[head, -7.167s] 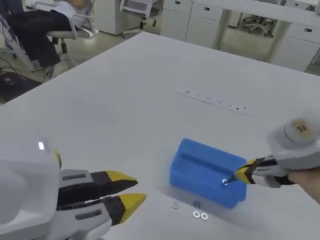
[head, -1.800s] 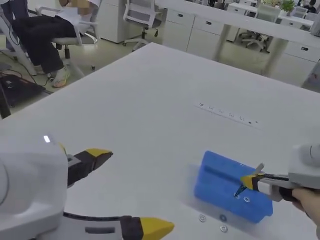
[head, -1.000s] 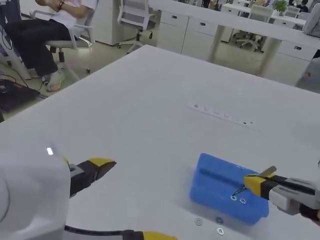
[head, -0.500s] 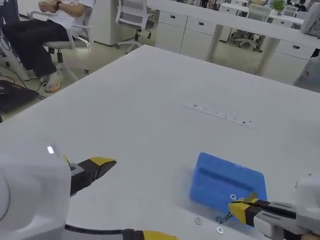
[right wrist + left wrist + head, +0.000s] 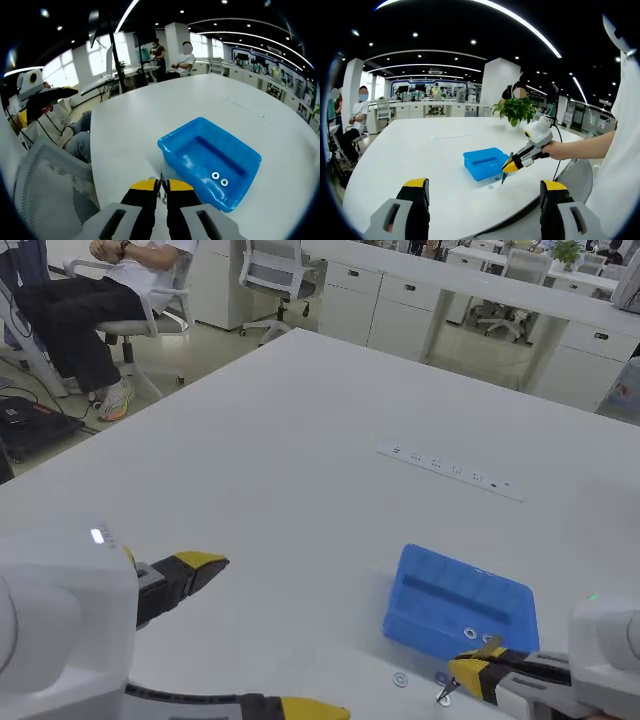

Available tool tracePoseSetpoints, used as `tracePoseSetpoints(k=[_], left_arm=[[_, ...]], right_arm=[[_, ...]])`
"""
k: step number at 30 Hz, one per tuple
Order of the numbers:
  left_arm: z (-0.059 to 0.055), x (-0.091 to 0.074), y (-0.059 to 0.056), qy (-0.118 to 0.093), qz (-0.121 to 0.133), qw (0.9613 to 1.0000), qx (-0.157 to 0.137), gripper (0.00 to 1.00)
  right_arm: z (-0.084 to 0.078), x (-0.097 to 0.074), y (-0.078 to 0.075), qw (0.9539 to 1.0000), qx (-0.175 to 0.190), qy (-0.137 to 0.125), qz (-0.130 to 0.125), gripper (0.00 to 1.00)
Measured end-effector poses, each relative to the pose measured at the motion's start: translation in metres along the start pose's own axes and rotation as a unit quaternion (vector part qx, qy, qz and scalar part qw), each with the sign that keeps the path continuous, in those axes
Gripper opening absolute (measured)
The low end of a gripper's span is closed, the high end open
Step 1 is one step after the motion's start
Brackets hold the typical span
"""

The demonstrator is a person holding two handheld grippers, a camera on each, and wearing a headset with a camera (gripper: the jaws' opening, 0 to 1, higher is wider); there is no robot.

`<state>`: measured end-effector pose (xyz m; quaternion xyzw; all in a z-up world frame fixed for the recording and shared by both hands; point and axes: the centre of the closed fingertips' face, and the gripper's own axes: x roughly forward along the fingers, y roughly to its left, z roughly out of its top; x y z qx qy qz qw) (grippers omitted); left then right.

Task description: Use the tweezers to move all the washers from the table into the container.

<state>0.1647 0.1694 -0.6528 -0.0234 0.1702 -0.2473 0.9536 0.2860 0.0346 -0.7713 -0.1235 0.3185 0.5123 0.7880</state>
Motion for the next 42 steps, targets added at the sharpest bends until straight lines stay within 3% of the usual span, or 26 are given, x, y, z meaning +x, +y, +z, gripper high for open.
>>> tracePoseSetpoints(k=[3,5,9,16,23,32,37,42], left_arm=[[0.000,0.000,0.000,0.000,0.000,1.0000,0.000,0.94],[0.000,-0.001,0.000,0.000,0.001,1.0000,0.000,0.93],[-0.001,-0.001,0.000,0.001,0.001,1.0000,0.001,0.93],[-0.001,0.002,-0.004,0.003,-0.004,1.0000,0.000,0.93],[-0.007,-0.001,0.000,0.008,-0.002,1.0000,-0.004,0.92],[-0.006,-0.002,0.005,0.001,-0.009,0.9999,-0.008,0.92],[-0.005,-0.001,0.006,0.002,-0.018,0.9998,-0.004,0.92],[-0.007,-0.002,0.015,0.004,-0.025,0.9997,-0.004,0.92]], right_arm=[[-0.003,0.000,-0.002,0.9999,-0.010,0.009,-0.008,0.03],[-0.002,0.001,-0.001,1.0000,-0.006,0.001,-0.004,0.03],[-0.004,0.001,0.000,0.9997,-0.018,0.015,-0.003,0.03],[-0.003,0.003,0.007,0.9997,-0.018,0.016,0.006,0.03],[-0.001,0.006,0.010,0.9993,-0.029,0.024,0.006,0.03],[-0.003,0.009,0.016,0.9983,-0.051,0.027,0.000,0.02],[0.000,0.009,0.015,0.9998,-0.011,0.018,-0.001,0.02],[0.024,-0.001,0.008,0.9995,0.021,-0.023,-0.007,0.02]])
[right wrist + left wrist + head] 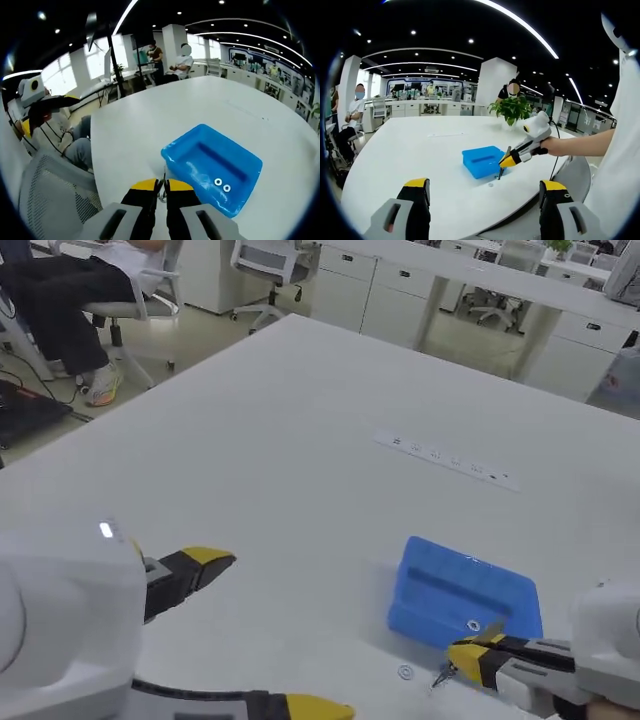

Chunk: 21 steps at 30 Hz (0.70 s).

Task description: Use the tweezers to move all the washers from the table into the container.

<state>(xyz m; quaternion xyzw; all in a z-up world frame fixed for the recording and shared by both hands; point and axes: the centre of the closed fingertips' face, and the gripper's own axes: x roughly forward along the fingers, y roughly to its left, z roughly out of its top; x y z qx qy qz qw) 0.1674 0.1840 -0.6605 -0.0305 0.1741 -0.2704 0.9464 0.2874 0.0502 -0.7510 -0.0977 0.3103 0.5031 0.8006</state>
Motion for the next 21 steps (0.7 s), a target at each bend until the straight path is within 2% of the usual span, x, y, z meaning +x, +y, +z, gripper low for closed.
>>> tracePoseSetpoints(k=[4,7,11,15,18,21], left_arm=[[-0.001,0.002,0.008,0.002,-0.009,1.0000,-0.001,0.92],[-0.001,0.006,0.015,0.005,-0.020,0.9998,0.001,0.92],[0.002,0.011,0.020,0.004,-0.037,0.9993,0.011,0.92],[0.003,0.016,0.028,0.010,-0.045,0.9987,0.022,0.92],[0.007,0.017,0.029,0.003,-0.052,0.9984,0.024,0.92],[0.006,0.022,0.029,0.004,-0.064,0.9978,0.019,0.91]], right_arm=[[0.024,-0.007,0.000,0.9995,0.011,-0.028,-0.010,0.02],[0.047,-0.013,-0.002,0.9978,0.021,-0.061,-0.017,0.02],[0.060,-0.014,-0.012,0.9965,0.018,-0.071,-0.038,0.02],[0.059,-0.010,-0.026,0.9959,0.025,-0.062,-0.060,0.02],[0.055,-0.005,-0.037,0.9953,0.026,-0.053,-0.077,0.02],[0.046,0.000,-0.051,0.9942,0.036,-0.035,-0.096,0.02]])
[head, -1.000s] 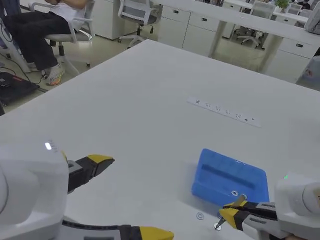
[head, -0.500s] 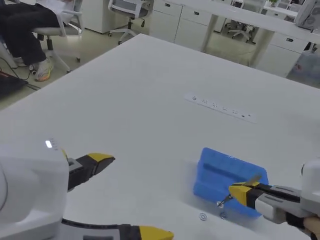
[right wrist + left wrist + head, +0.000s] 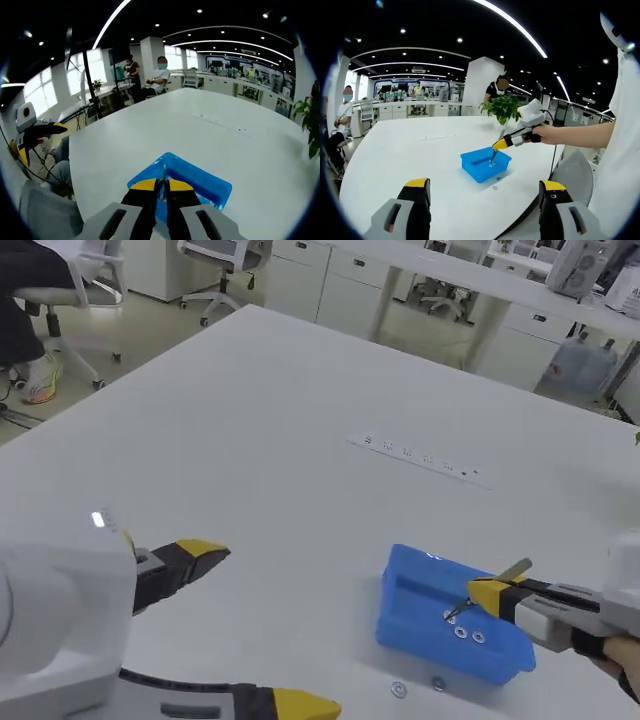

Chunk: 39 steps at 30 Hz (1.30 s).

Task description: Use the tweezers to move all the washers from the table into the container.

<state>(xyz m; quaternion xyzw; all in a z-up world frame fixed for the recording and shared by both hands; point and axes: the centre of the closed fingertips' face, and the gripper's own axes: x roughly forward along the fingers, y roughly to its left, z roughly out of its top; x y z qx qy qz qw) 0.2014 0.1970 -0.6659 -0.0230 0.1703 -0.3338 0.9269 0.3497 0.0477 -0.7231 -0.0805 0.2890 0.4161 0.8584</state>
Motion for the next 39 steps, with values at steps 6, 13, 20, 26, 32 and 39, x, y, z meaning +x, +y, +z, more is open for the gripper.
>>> tracePoseSetpoints(k=[6,13,20,26,32,39], left_arm=[[0.002,0.010,0.003,0.006,-0.012,0.9999,0.007,0.91],[0.001,0.022,0.007,0.010,-0.024,0.9997,0.003,0.90],[0.000,0.027,0.010,0.014,-0.034,0.9993,0.004,0.89],[-0.005,0.033,0.011,0.021,-0.043,0.9988,0.002,0.89],[-0.005,0.036,0.010,0.025,-0.051,0.9984,0.001,0.89],[-0.004,0.041,0.008,0.028,-0.058,0.9979,0.003,0.89]], right_arm=[[-0.009,0.018,-0.018,0.9997,0.016,0.016,-0.009,0.02],[-0.018,0.030,-0.018,0.9992,0.008,0.037,-0.013,0.02],[-0.022,0.036,-0.021,0.9988,0.009,0.045,-0.018,0.02],[-0.026,0.038,-0.022,0.9985,0.022,0.045,-0.021,0.03],[-0.022,0.032,-0.023,0.9989,0.021,0.037,-0.021,0.03],[-0.003,0.011,-0.019,0.9992,0.033,-0.006,-0.019,0.03]])
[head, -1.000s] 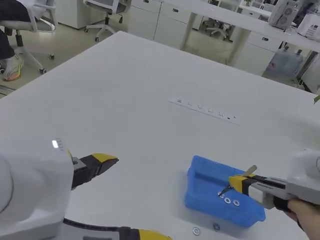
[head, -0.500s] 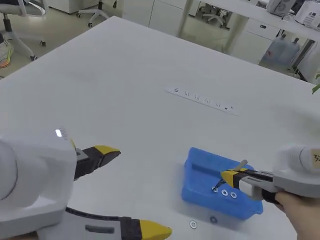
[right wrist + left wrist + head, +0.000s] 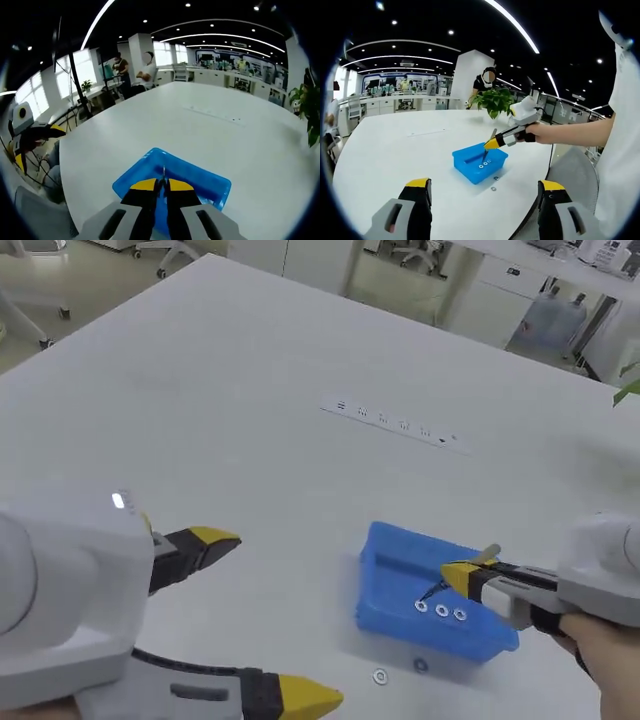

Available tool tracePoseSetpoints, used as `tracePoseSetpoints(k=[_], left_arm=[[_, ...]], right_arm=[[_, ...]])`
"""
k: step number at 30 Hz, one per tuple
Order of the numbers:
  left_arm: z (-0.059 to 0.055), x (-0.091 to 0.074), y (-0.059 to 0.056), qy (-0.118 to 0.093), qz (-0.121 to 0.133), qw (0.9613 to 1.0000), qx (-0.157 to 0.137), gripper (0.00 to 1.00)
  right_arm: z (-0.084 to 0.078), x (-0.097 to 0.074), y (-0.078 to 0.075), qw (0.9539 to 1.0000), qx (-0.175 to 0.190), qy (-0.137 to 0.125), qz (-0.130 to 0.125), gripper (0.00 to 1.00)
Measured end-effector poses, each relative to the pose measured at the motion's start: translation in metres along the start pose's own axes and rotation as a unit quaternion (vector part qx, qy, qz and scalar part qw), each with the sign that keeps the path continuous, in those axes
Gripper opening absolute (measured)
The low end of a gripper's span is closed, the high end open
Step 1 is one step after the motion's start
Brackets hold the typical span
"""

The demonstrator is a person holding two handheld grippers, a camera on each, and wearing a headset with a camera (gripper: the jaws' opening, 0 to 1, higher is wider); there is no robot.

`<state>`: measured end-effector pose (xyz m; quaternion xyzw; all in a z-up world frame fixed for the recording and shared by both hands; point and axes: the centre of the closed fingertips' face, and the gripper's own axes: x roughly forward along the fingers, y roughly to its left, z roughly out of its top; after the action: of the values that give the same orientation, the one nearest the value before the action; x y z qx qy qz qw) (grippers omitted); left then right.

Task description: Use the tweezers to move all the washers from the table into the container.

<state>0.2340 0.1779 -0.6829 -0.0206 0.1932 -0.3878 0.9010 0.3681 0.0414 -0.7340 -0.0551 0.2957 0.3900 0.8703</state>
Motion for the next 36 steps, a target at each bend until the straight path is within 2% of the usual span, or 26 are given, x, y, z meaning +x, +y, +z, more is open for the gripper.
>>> tracePoseSetpoints(k=[3,6,9,12,15,17,21,25,33,36], left_arm=[[0.000,0.001,-0.002,0.001,-0.003,1.0000,0.000,0.89],[-0.001,0.004,-0.005,0.002,-0.009,1.0000,0.000,0.89],[-0.001,0.008,-0.008,0.003,-0.014,0.9999,0.001,0.89],[0.000,0.011,-0.011,0.002,-0.020,0.9998,0.001,0.89],[0.001,0.014,-0.014,0.004,-0.026,0.9997,0.004,0.89],[0.002,0.015,-0.016,0.003,-0.028,0.9996,0.005,0.89],[0.002,0.015,-0.018,0.004,-0.031,0.9995,0.008,0.89],[0.001,0.013,-0.017,0.008,-0.031,0.9995,0.007,0.89],[0.001,0.013,-0.014,0.008,-0.026,0.9996,0.002,0.89],[0.003,0.012,-0.017,0.009,-0.031,0.9995,-0.002,0.89]], right_arm=[[0.012,-0.013,0.008,0.9993,-0.013,-0.034,0.004,0.03],[0.018,-0.028,0.017,0.9979,-0.021,-0.060,0.018,0.03],[0.017,-0.037,0.032,0.9964,-0.031,-0.067,0.043,0.03],[0.005,-0.040,0.049,0.9956,-0.033,-0.051,0.072,0.03],[-0.019,-0.035,0.059,0.9952,-0.036,-0.015,0.090,0.03],[-0.032,-0.030,0.057,0.9963,-0.030,0.003,0.081,0.03],[-0.052,-0.025,0.037,0.9984,-0.003,0.028,0.049,0.03],[-0.057,-0.020,0.032,0.9987,0.005,0.033,0.039,0.03],[-0.063,-0.014,0.034,0.9981,-0.013,0.047,0.036,0.03],[-0.064,-0.015,0.036,0.9978,-0.026,0.052,0.033,0.03]])
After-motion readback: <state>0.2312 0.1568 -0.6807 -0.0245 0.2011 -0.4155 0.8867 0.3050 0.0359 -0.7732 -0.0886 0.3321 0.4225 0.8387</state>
